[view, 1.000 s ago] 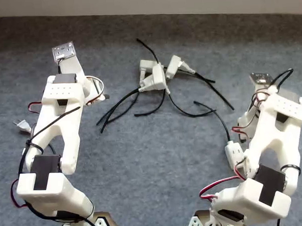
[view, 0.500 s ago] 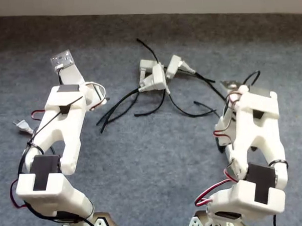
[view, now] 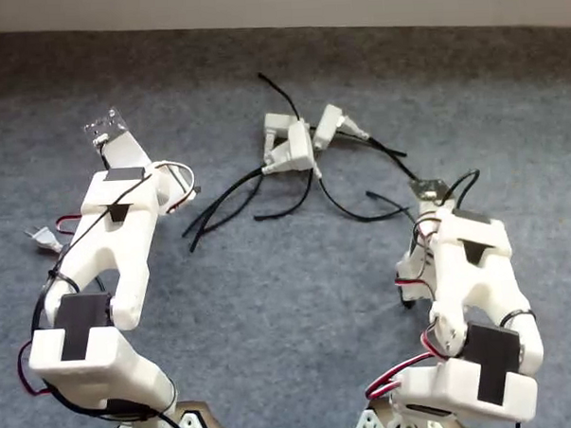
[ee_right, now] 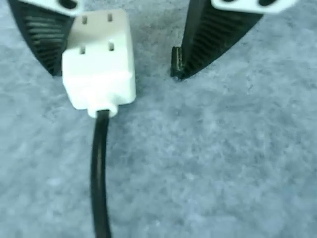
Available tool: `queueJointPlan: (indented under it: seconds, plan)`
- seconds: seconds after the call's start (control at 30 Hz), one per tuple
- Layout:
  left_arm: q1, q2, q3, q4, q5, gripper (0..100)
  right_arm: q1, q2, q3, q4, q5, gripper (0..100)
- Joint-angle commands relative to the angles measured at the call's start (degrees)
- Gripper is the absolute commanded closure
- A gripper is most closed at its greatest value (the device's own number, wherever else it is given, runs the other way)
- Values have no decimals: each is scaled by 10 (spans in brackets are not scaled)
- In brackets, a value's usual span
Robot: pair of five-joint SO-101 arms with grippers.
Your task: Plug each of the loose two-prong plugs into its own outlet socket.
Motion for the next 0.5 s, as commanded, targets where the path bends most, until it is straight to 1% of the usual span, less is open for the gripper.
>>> queueJointPlan:
  seconds: [0.0,0.03,0.1,0.27,0.37,0.47]
  plan:
    - [-2,-33,-2,-11,6,738,7,3,-14,-36,6,879]
    - [-2,-33,-2,-11,6,738,7,3,-21,-36,6,894]
    - [-1,-33,-3,-11,6,738,5,3,-43,-10,4,890]
    - [-1,-33,-3,-11,6,738,2,2,-157,124,-1,890]
    - [-1,-33,-3,-11,6,738,2,2,-236,193,-49,890]
    - [-1,-33,-3,-11,6,738,-22,3,-306,244,-117,890]
